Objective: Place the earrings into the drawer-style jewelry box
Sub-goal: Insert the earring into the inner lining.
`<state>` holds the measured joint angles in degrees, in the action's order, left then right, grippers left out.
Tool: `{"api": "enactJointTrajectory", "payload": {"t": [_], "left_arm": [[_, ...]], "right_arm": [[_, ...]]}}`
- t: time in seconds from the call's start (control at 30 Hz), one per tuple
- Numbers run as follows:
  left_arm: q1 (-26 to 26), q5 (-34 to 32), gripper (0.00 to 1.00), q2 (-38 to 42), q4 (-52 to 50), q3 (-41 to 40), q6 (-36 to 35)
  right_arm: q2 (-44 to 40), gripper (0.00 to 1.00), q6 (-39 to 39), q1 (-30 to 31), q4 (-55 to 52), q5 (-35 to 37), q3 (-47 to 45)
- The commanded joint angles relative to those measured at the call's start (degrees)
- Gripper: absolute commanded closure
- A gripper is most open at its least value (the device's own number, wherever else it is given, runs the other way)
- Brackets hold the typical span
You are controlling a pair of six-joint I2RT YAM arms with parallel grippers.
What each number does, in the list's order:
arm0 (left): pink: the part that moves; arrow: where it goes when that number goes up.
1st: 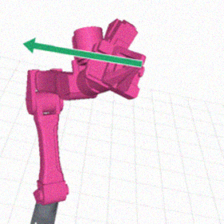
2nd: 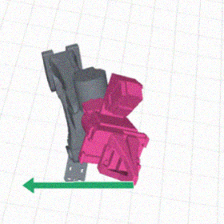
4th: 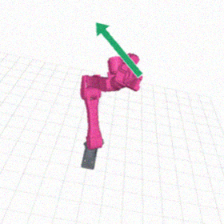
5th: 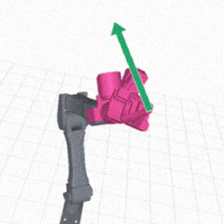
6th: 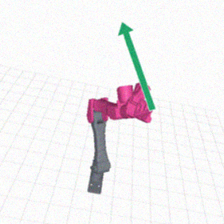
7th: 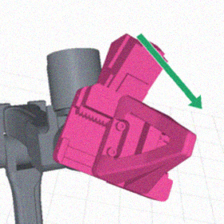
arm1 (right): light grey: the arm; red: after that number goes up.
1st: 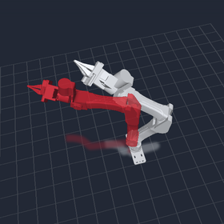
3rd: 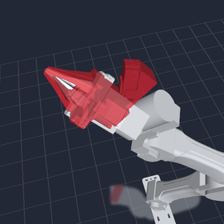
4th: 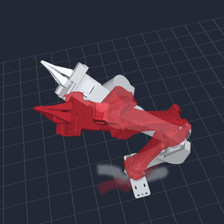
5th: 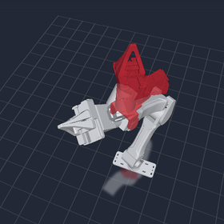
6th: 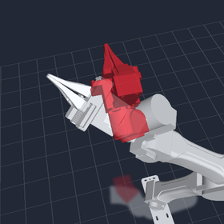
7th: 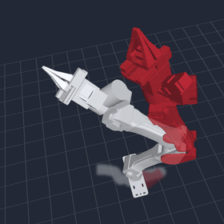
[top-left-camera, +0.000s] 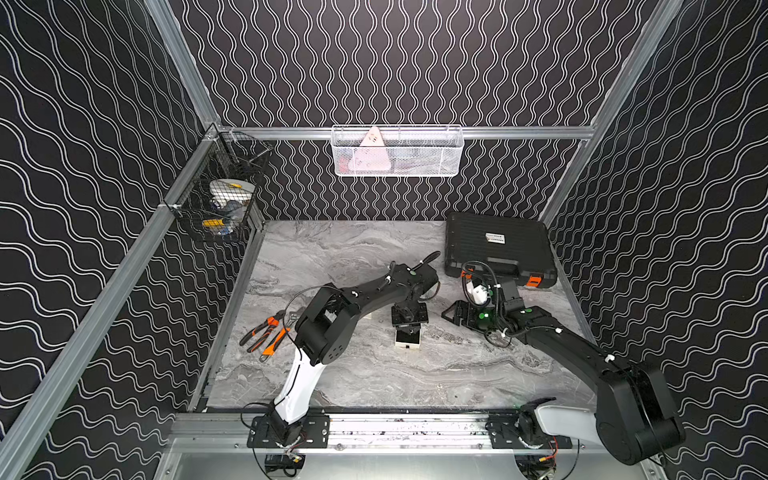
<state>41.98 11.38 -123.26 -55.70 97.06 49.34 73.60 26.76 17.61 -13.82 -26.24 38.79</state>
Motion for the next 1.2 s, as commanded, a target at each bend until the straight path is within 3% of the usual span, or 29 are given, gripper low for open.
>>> {"api": "enactJointTrajectory", "payload": {"t": [0.0, 0.3, 1.17], "left_arm": [[0.0, -1.2, 1.00, -1.1, -2.6, 1.7, -1.5], [0.0, -1.6, 1.00, -4.6, -6.4, 5.5, -3.7], [-0.1, -3.6, 0.99, -8.9, -4.5, 5.5, -7.2]], "right_arm": [[-0.4, 0.09, 0.7, 0.0, 1.6, -0.8, -0.2], [-1.5, 0.09, 1.6, 0.0, 3.4, -1.9, -1.0], [-3.9, 0.08, 3.4, 0.0, 4.9, -5.2, -2.8]]}}
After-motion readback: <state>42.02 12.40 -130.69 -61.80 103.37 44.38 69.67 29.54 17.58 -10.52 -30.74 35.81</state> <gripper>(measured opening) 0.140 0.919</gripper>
